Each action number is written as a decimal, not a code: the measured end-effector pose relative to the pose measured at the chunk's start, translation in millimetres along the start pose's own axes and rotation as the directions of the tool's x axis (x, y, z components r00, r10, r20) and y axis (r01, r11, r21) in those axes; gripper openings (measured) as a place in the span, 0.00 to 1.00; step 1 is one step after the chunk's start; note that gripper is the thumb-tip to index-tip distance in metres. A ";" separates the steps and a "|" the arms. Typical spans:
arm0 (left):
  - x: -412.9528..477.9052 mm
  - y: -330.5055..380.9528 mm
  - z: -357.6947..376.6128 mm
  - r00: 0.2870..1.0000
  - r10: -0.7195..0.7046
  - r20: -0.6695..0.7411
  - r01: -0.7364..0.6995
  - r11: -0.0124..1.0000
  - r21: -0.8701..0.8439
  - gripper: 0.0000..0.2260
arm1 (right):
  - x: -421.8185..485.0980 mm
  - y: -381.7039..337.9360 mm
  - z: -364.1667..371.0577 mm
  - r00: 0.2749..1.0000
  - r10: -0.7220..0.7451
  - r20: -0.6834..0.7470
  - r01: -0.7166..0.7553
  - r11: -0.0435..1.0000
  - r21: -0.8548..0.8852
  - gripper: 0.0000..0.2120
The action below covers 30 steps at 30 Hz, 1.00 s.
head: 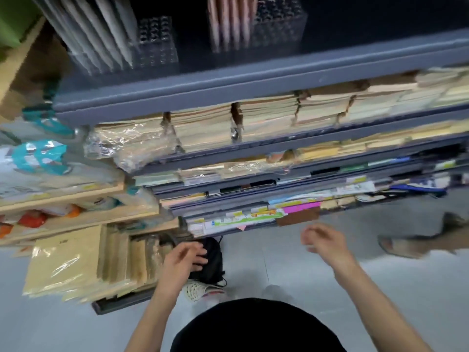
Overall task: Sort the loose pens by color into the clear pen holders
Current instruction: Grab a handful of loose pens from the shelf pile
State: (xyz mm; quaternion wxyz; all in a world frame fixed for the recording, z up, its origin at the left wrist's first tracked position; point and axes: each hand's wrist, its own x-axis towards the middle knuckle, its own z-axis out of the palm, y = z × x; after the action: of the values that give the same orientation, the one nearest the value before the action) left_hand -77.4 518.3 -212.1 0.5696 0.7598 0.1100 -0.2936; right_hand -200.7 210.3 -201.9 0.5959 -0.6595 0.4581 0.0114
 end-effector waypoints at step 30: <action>55.2 249.0 375.7 0.708 0.308 0.636 -0.495 0.858 0.136 0.11 | 107.9 -50.6 -259.6 0.896 -0.274 -0.350 0.226 0.959 -0.172 0.09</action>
State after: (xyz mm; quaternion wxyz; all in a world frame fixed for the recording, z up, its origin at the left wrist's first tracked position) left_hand -28.6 78.1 -111.4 0.5044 0.7108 -0.2889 -0.3960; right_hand -244.6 -66.7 -148.1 0.4522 -0.7396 0.4718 -0.1606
